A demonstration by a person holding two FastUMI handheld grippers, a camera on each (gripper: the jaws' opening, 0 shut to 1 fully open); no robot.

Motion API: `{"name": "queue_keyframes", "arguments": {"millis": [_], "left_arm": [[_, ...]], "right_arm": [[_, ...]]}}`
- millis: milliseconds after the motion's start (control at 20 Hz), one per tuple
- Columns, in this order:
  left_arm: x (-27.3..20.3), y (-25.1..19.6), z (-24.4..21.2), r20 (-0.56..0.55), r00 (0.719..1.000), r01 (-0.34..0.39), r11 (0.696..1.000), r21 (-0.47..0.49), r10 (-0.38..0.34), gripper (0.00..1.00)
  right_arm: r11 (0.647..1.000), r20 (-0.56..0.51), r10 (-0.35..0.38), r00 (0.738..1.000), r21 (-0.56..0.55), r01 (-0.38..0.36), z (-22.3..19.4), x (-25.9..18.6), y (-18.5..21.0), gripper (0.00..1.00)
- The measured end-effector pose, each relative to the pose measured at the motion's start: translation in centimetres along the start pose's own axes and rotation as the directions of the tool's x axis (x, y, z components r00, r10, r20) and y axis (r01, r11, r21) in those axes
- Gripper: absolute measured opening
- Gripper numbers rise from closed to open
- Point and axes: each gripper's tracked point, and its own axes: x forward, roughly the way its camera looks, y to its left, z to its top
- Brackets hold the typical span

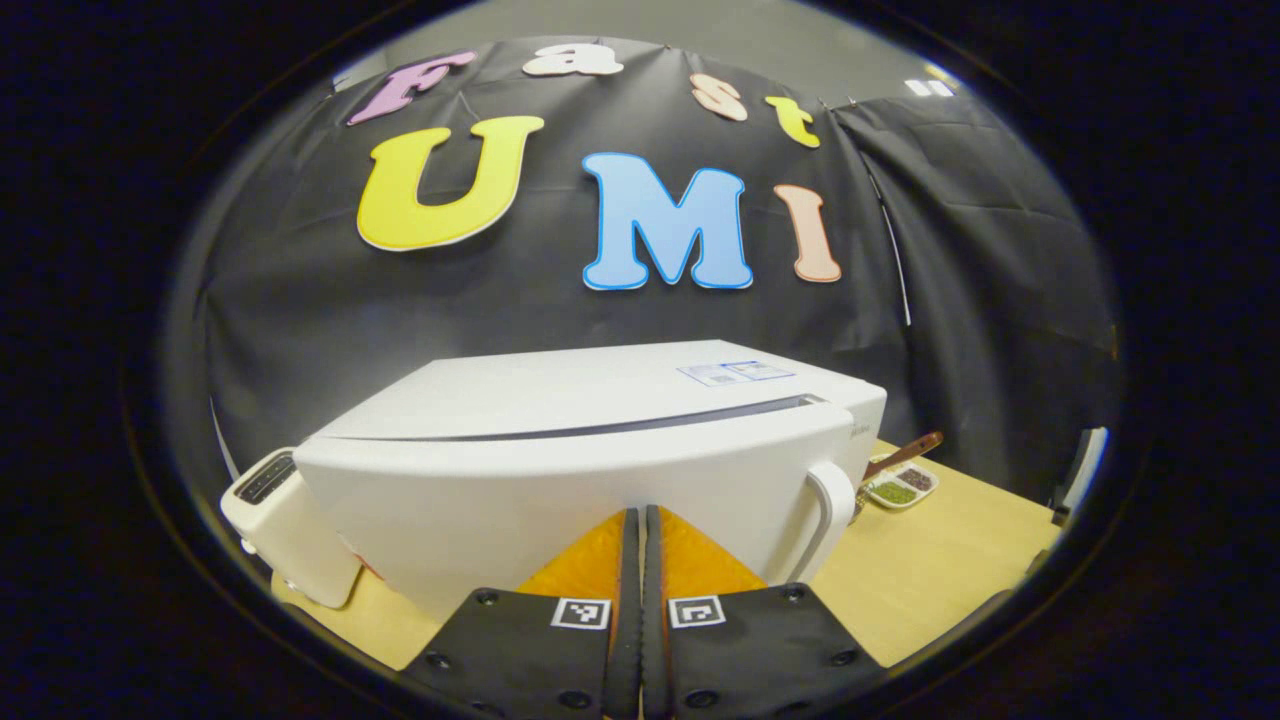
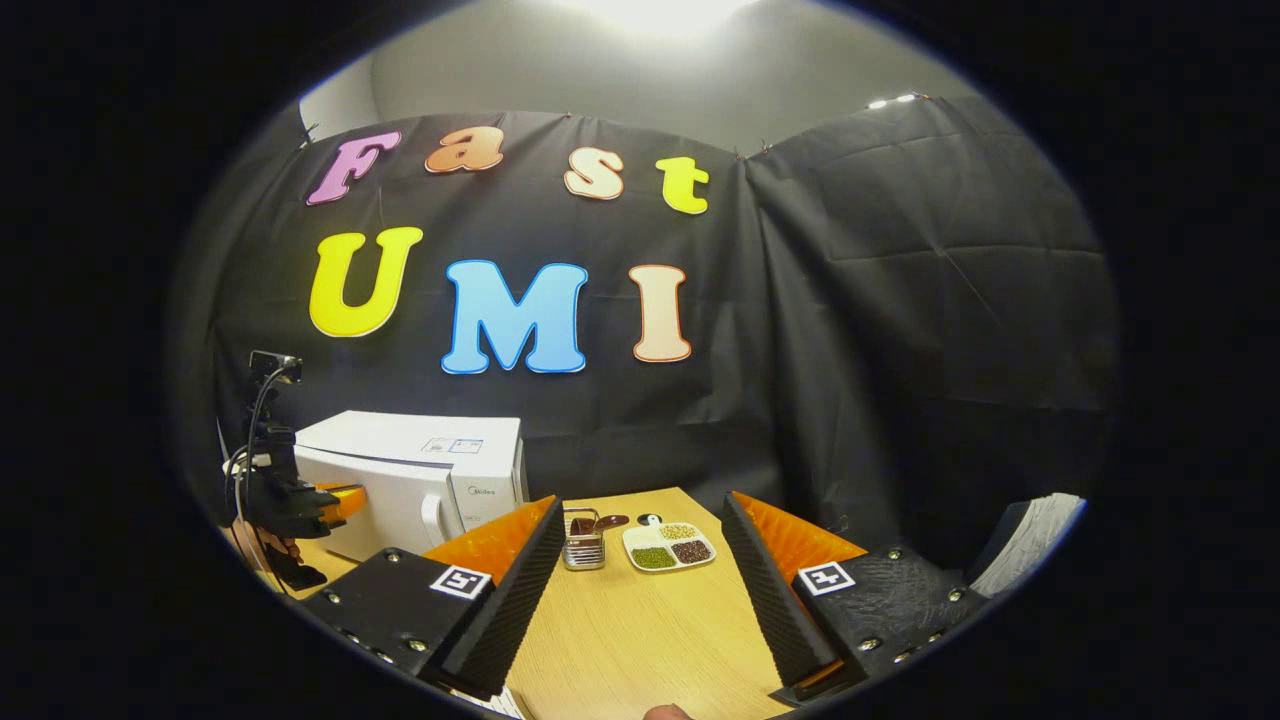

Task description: Open the microwave oven with the left hand, put the food in, and close the microwave oven.

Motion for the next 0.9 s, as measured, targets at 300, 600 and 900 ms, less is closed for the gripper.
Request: {"name": "queue_keyframes", "arguments": {"millis": [300,600,900], "left_arm": [[0.4,-0.2,-0.2,0.006,1.0,-0.019,0.999,-0.029,0.02,0.07],[1.2,-0.1,-0.6,-0.015,0.997,-0.074,0.997,0.023,0.074,0.07],[0.3,-0.5,0.4,0.003,0.994,-0.111,0.991,0.073,0.111,0.07]], "right_arm": [[1.0,-0.004,0.027,1.0,0.01,-0.027,-0.3,1.1,1.2,0.96],[0.997,-0.017,0.078,0.997,-0.006,-0.078,-0.7,1.9,2.7,0.96],[0.992,0.017,0.126,0.992,-0.026,-0.125,0.6,2.0,3.4,0.95]]}}
